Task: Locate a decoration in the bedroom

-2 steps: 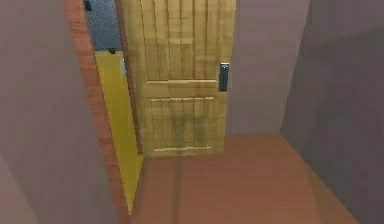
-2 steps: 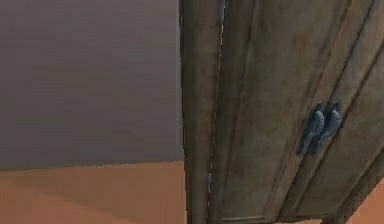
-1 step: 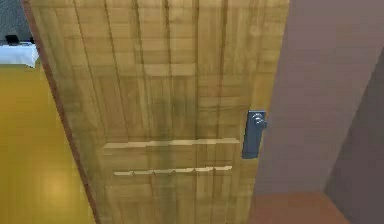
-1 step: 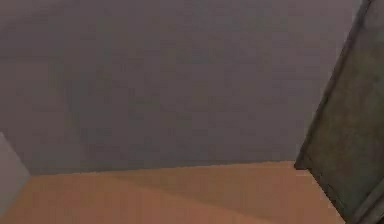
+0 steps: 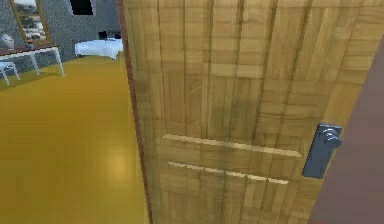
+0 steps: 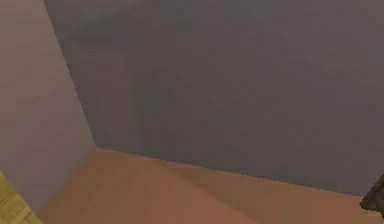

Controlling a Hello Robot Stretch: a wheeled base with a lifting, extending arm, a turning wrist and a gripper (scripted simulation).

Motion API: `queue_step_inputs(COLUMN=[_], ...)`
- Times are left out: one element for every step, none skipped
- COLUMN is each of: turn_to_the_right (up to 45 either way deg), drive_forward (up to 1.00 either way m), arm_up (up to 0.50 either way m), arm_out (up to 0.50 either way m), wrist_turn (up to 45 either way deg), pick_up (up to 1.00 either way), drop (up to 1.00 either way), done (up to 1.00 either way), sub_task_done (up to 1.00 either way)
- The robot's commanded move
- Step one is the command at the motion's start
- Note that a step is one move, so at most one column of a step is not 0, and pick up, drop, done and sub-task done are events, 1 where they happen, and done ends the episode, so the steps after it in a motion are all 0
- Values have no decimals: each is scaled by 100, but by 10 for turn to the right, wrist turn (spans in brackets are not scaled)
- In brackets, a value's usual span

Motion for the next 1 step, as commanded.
queue_step_inputs(turn_to_the_right=[0], drive_forward=[5], arm_up=[0], arm_out=[0], wrist_turn=[0], pick_up=[0], drop=[0], done=[0], sub_task_done=[0])
